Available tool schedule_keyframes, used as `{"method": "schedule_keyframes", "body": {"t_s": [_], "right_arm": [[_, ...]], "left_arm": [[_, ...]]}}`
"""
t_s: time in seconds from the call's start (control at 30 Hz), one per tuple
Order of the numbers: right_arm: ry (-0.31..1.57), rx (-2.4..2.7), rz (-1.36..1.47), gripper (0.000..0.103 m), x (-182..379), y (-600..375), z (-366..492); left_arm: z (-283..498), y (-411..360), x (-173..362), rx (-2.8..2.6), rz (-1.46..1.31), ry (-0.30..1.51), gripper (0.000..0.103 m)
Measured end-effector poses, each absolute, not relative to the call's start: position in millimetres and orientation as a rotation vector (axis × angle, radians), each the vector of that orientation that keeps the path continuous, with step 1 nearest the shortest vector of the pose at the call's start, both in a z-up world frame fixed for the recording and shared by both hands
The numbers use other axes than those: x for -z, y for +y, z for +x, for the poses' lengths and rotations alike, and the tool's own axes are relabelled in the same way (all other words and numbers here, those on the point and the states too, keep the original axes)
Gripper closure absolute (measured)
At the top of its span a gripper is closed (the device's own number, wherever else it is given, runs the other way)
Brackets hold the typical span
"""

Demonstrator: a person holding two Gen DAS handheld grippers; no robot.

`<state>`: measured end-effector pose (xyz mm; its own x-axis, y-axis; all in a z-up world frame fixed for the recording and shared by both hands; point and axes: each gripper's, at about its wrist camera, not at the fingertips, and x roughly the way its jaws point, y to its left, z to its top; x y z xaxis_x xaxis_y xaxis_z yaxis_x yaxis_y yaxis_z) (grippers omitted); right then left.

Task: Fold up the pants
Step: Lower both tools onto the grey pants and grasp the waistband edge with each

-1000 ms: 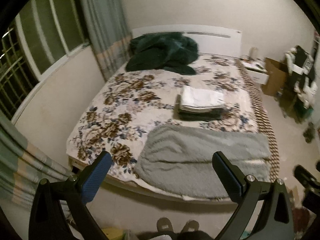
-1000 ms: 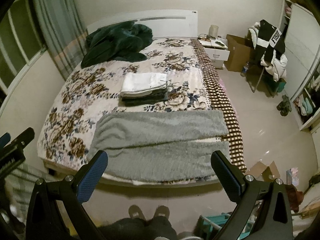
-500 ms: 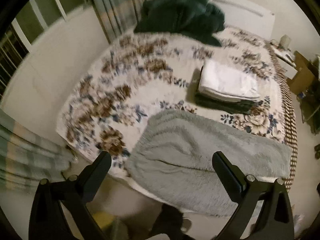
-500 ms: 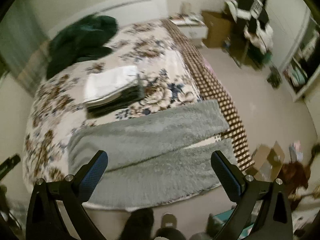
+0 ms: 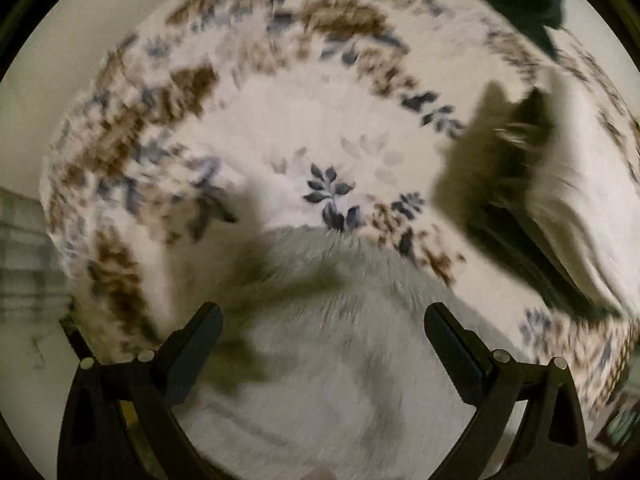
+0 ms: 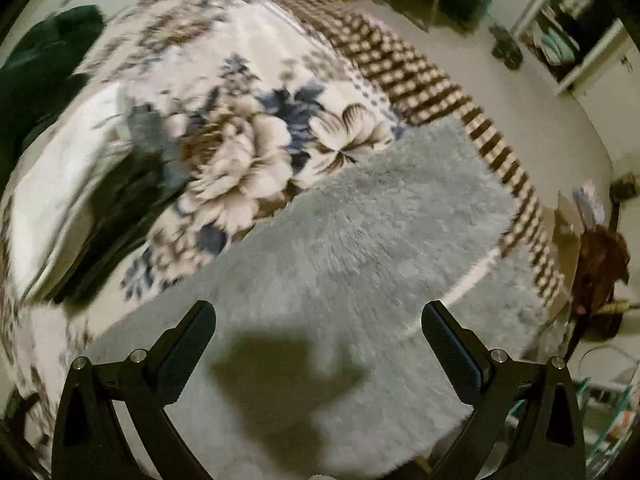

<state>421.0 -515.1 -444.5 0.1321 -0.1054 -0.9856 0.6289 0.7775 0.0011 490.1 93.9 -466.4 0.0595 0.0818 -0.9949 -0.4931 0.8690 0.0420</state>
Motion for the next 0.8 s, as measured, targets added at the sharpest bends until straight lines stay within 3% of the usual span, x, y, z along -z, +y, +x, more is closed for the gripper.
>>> {"method": "schedule_keyframes", "body": {"t_s": [0.1,0.17,0.4,0.43,0.5,0.53,0.57,0.63,0.7,0.73,0.8], "right_arm": [[1.368,0.63,0.522,0.0,491,-533,443],[1.38,0.672,0.568,0.0,516,-545,454],[1.4,0.781,0.661,0.0,576,-576,492],[1.411,0.788,0.667,0.0,584,-578,496],[1.442,0.794,0.68,0.006,598,-580,503],[1.457,0.795,0.681,0.009,603,-581,505],[1.466,0.789,0.682,0.018,607,-581,507],[1.489,0.771,0.674,0.036,612,-580,508],[1.493,0.75,0.645,0.081,611,-577,504],[1.494,0.743,0.633,0.088,608,-576,501],[1.464,0.711,0.646,0.093,594,-576,485]], "left_arm": [[515,109,521,-0.476,-0.442,1.527,0.002],[525,118,548,-0.492,-0.535,1.562,0.011],[535,128,583,-0.533,-0.653,1.526,0.011],[534,125,581,-0.517,-0.643,1.504,0.018],[525,121,572,-0.492,-0.616,1.463,0.042],[520,119,566,-0.474,-0.603,1.446,0.063],[513,119,560,-0.448,-0.606,1.428,0.081],[503,121,551,-0.404,-0.632,1.396,0.095],[489,126,543,-0.361,-0.688,1.363,0.097],[483,128,539,-0.346,-0.705,1.35,0.098],[471,129,522,-0.317,-0.717,1.312,0.098]]}}
